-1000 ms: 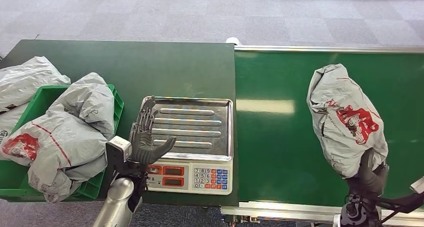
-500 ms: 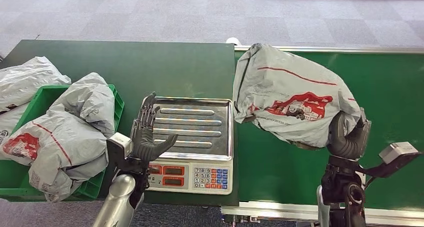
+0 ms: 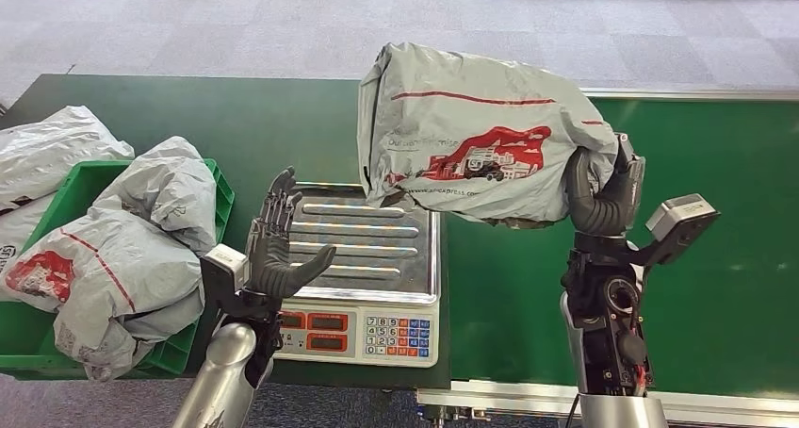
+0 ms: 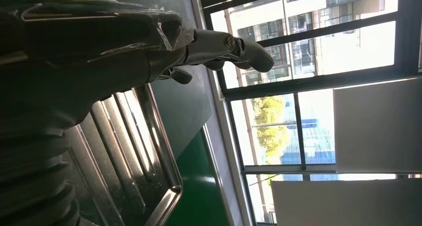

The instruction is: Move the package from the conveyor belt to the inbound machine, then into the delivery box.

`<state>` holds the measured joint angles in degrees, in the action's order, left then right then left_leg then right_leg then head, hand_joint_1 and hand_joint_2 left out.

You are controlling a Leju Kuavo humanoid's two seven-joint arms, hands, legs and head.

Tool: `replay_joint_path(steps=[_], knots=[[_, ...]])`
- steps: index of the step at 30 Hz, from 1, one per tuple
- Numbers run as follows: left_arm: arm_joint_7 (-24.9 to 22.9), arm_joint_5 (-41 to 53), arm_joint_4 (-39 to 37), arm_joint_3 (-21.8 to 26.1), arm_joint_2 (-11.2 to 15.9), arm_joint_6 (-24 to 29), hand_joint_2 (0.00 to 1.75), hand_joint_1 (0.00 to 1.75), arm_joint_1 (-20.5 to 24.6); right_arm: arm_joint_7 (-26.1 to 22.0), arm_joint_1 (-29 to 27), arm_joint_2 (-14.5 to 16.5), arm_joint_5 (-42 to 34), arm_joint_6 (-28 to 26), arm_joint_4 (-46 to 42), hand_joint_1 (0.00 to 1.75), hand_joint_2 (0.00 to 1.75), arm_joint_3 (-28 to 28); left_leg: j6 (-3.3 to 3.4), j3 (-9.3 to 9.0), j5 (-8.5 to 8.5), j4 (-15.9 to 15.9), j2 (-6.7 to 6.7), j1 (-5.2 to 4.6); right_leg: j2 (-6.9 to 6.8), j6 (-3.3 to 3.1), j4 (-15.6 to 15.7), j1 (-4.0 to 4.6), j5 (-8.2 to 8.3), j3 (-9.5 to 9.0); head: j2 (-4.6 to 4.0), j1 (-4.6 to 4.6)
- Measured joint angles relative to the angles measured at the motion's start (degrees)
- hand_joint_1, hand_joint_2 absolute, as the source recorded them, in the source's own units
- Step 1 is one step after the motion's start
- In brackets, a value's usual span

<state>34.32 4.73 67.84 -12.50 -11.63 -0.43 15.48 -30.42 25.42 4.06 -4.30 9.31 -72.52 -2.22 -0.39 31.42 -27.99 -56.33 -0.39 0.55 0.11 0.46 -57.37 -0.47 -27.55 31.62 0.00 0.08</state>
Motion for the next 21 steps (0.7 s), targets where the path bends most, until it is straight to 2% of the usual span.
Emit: replay_joint_path(steps=[17,21], knots=[[0.0,0.0,0.0,0.0,0.0,0.0,1.75,0.0,0.0,-0.1,1.0,0.0,0.1,-0.1,2.7,1.75,1.75,-1.2,0.0,0.0,0.0,0.0,0.0,0.0,0.0,0.0,0.0,0.0,0.0,0.01,0.0,-0.02],[-0.1,-0.3,0.0,0.1,0.0,0.4,1.75,0.0,0.0,0.8,2.0,-0.2,5.7,-2.0,4.2,1.75,1.75,-2.4,0.0,0.01,0.0,0.0,0.04,0.0,0.04,0.0,0.0,0.0,0.01,0.0,0.0,0.0]])
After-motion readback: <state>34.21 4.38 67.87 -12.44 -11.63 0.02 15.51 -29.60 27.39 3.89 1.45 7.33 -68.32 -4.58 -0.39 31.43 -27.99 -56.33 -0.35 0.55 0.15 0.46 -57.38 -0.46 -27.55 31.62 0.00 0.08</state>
